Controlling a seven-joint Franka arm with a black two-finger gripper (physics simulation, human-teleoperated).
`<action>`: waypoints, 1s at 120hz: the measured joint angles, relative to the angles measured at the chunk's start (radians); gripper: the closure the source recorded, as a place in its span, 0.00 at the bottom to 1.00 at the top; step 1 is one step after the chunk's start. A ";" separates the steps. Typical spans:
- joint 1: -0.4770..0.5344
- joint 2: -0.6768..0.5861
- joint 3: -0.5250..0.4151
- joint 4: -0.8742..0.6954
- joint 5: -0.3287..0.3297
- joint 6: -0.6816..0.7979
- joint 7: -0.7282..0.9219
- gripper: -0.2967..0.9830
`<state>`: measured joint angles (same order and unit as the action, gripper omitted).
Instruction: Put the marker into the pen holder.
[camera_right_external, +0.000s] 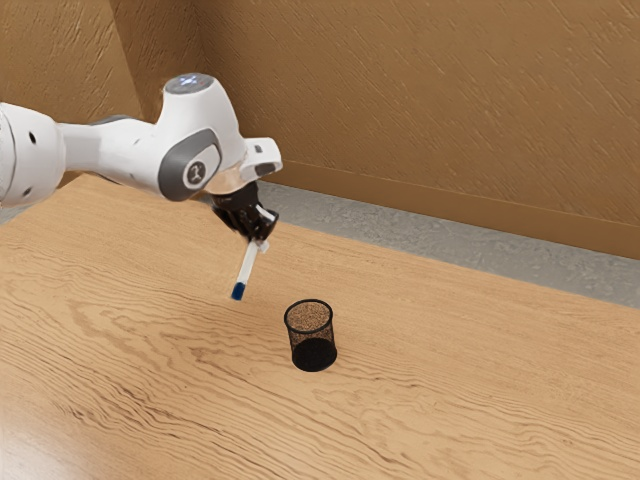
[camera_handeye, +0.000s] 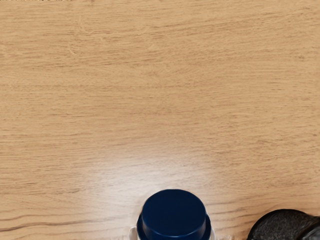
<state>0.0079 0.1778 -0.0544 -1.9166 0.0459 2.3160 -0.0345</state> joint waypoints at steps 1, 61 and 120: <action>-0.004 0.000 0.000 0.000 -0.001 -0.001 -0.001 0.84; -0.068 0.075 -0.047 0.093 -0.036 -0.015 -0.056 0.81; -0.071 0.132 -0.096 0.111 -0.047 0.027 -0.055 0.79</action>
<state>-0.0633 0.3100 -0.1503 -1.8060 -0.0007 2.3431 -0.0898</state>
